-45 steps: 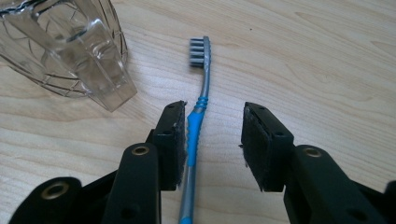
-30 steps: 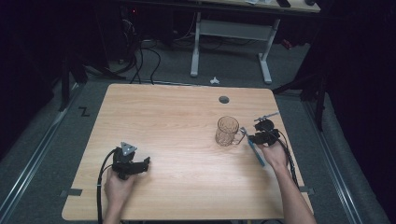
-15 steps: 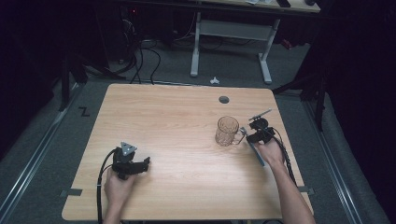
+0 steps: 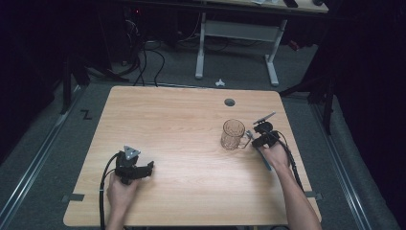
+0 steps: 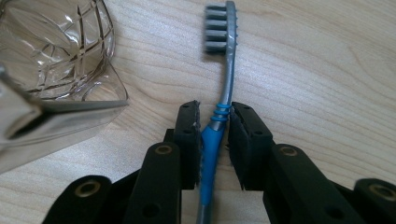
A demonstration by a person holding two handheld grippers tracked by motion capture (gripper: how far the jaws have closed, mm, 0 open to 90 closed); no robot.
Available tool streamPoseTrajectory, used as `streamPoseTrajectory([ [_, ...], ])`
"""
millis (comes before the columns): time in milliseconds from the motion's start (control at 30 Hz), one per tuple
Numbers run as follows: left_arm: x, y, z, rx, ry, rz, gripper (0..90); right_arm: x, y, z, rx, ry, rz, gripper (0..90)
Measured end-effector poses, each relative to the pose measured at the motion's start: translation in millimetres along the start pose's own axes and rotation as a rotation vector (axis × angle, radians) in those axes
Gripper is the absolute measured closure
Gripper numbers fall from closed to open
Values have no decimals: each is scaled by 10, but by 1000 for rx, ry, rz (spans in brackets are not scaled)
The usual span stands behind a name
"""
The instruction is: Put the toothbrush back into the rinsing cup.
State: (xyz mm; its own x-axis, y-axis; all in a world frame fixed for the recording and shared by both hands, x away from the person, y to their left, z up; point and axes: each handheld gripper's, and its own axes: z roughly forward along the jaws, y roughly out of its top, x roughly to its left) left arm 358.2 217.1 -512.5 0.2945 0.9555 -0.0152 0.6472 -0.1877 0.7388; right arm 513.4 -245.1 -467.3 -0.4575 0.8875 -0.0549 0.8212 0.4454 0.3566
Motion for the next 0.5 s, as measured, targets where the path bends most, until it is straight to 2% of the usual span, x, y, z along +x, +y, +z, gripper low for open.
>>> streamPoseTrajectory([
  [500, 0, 0, -1, 1, 0, 0, 178, -37, -5, -1, 17, 20, 28, 789],
])
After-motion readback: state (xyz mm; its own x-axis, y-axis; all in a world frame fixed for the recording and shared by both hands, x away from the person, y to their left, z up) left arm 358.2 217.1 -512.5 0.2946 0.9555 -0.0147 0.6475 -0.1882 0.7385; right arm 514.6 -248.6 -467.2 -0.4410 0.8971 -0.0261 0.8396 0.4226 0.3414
